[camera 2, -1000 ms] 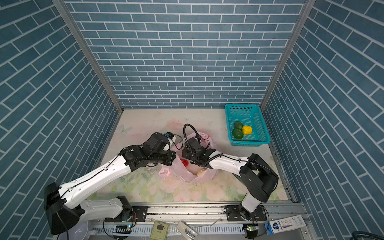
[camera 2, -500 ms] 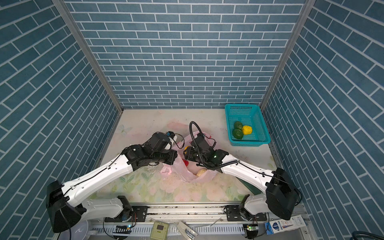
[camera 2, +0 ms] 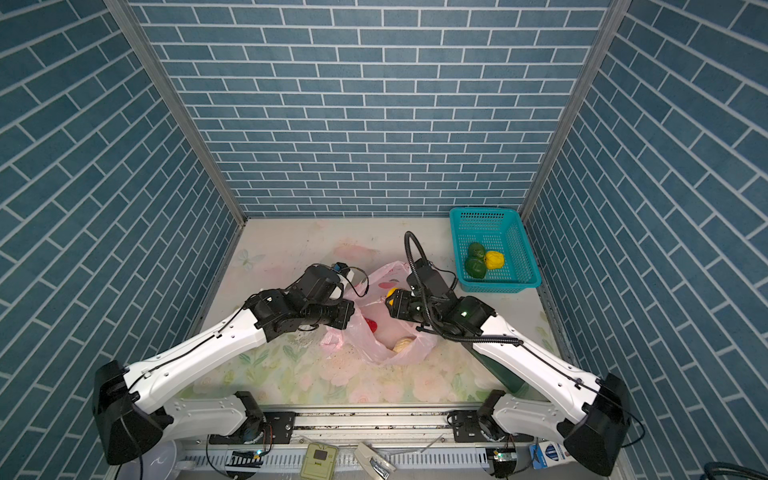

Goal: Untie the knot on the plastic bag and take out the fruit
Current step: 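Lift the yellow fruit out of the bag toward the teal basket, then lower the yellow fruit into the teal basket and open the right gripper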

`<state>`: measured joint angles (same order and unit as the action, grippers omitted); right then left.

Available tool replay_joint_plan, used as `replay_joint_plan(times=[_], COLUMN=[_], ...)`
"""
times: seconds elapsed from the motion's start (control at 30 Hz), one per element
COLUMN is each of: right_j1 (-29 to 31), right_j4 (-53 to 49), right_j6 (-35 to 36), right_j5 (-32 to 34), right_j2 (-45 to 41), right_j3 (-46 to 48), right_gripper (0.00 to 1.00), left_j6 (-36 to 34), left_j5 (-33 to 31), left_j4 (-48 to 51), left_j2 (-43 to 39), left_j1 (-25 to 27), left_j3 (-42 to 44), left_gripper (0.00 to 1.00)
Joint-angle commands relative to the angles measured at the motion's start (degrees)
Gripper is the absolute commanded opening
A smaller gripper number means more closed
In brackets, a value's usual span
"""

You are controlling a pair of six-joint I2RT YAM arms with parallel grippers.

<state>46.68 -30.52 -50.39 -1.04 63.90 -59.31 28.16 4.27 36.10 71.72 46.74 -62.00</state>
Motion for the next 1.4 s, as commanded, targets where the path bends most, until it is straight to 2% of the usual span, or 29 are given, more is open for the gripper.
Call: replay_joint_plan(times=[0.0, 0.2, 0.33, 0.43, 0.6, 0.8, 1.03, 1.27, 1.37], right_j1=[-5.0, -19.9, -30.5, -37.5, -45.0, -50.1, -52.3, -52.5, -52.6], right_j4=[-6.0, -7.4, -3.7, 1.9, 7.4, 9.7, 9.9, 6.9, 6.3], right_j6=[4.5, 8.6, 10.1, 10.4, 13.5, 16.5, 18.0, 19.1, 19.1], right_j5=[-0.8, -2.7, -3.6, -6.2, -5.1, -5.0, -4.3, -2.3, -2.0], right_j2=[-2.4, -3.3, -0.3, 3.2, 12.6, 25.1, 33.4, 35.6, 34.9], right_j3=[-4.3, -4.6, -3.3, -2.5, -5.6, -11.8, -16.0, -18.9, -18.9], right_gripper=[0.55, 0.56, 0.56, 0.56, 0.56, 0.56, 0.57, 0.79, 0.83], left_j6=[0.3, 0.3, 0.4, 0.3, 0.2, -0.3, -0.6, -0.6, -0.6], left_j5=[-0.4, 0.1, 0.3, 0.5, 0.9, 1.6, 1.7, 1.4, 1.2], left_j4=[-0.5, -0.5, -0.7, -0.7, -1.2, -1.2, -0.6, -0.1, 0.2], left_j2=[0.1, 0.0, -0.1, 0.0, 0.0, 0.9, 1.4, 1.1, 1.0], left_j1=[-0.3, -0.2, -0.3, -0.3, -0.2, -0.3, -0.2, -0.3, -0.2], left_j3=[-0.8, -0.2, 0.1, 0.0, 0.0, -1.0, -1.8, -1.5, -1.6], left_gripper=[0.0, 0.0, 0.0, 0.0, 0.0, 0.0, 0.0, 0.0, 0.0])
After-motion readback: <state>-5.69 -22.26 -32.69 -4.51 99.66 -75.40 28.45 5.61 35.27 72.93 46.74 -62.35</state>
